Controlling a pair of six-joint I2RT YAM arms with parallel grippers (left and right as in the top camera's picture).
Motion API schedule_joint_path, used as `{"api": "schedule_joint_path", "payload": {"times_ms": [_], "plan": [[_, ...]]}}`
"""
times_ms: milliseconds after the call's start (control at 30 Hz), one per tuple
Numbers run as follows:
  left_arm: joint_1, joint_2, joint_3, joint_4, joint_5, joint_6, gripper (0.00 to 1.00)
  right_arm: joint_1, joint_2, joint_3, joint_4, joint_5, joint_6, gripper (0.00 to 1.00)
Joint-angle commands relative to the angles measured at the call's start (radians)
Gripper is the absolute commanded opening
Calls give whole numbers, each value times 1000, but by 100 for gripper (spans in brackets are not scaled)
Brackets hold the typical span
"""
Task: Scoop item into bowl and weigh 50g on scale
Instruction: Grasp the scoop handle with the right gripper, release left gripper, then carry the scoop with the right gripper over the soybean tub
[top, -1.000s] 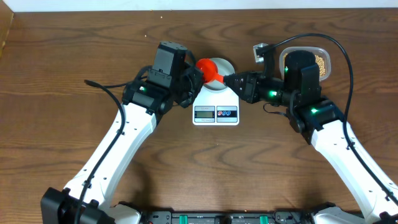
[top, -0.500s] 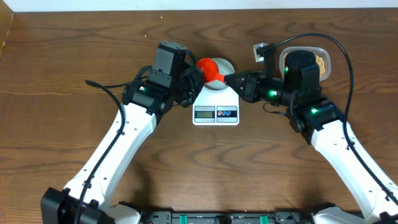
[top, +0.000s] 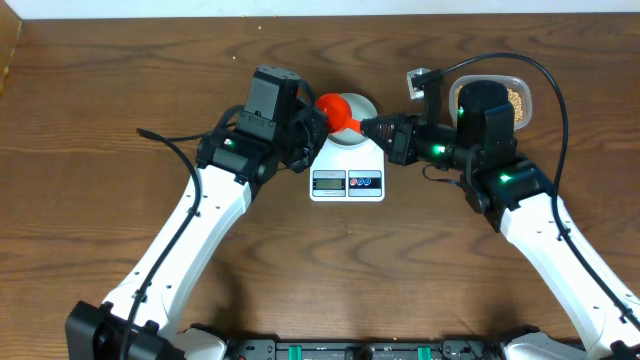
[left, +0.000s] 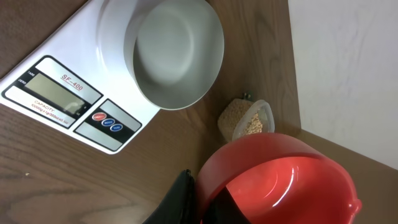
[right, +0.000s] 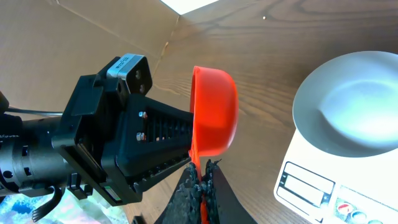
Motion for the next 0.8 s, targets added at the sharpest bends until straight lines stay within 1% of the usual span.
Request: {"api": "schedule_joint_path", "payload": {"times_ms": [0, 33, 100, 133, 200, 333, 400, 533, 633, 767], "plan": [[-2, -7, 7, 2, 13, -9, 8, 5, 3, 18, -1, 8, 0, 1], [-2, -7, 7, 2, 13, -9, 13, 5, 3, 18, -1, 8, 0, 1], [-2, -7, 7, 2, 13, -9, 17, 5, 3, 18, -1, 9, -1, 1], [-2, -7, 7, 2, 13, -9, 21, 5, 3, 18, -2, 9, -1, 1], [-2, -7, 7, 2, 13, -9, 27, 5, 3, 18, -2, 9, -1, 1], [-2, -7, 7, 2, 13, -9, 34, 5, 3, 18, -16, 29, -1, 1], [-2, -7, 7, 3, 13, -6, 35, 5, 3, 18, -22, 43, -1, 1], [3, -7, 7, 13, 12, 58, 37, 3, 3, 18, -28, 74, -23, 1], [27, -8, 7, 18, 13, 142, 38, 1, 3, 18, -66, 136, -43, 1], [63, -10, 7, 17, 13, 251, 38, 0, 3, 18, -120, 237, -140, 1]]}}
